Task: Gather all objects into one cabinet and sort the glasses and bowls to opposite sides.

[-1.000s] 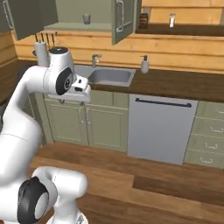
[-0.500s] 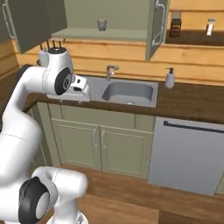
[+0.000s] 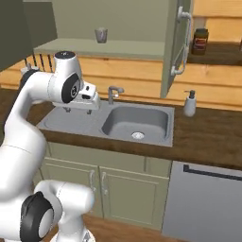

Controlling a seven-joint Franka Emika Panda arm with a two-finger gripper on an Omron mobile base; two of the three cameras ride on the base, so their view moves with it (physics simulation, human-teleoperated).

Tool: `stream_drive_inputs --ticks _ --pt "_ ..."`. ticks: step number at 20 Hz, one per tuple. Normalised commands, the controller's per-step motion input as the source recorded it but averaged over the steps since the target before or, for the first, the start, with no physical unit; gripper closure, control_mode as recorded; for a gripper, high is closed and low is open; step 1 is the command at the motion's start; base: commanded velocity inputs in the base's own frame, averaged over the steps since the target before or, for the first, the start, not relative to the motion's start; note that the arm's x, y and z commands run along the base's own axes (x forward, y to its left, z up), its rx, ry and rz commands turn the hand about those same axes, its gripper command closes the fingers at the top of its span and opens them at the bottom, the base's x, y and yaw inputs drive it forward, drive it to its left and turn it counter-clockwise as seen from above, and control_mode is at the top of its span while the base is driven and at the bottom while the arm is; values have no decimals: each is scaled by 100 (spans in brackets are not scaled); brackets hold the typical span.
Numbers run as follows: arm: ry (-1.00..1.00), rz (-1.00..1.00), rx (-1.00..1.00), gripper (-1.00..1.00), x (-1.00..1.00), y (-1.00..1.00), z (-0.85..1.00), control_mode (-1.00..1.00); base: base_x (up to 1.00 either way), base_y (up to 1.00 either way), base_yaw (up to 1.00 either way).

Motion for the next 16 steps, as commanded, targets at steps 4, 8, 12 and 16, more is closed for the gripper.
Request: stream_drive_inputs --ticks 4,8,12,16 --pt "0 0 0 -100 0 0 0 100 100 53 0" --pt "0 0 0 -100 0 0 0 100 100 0 0" --pt "0 0 0 -100 0 0 0 100 100 -3 1" --pt "0 0 0 -100 0 0 0 100 100 4 2"
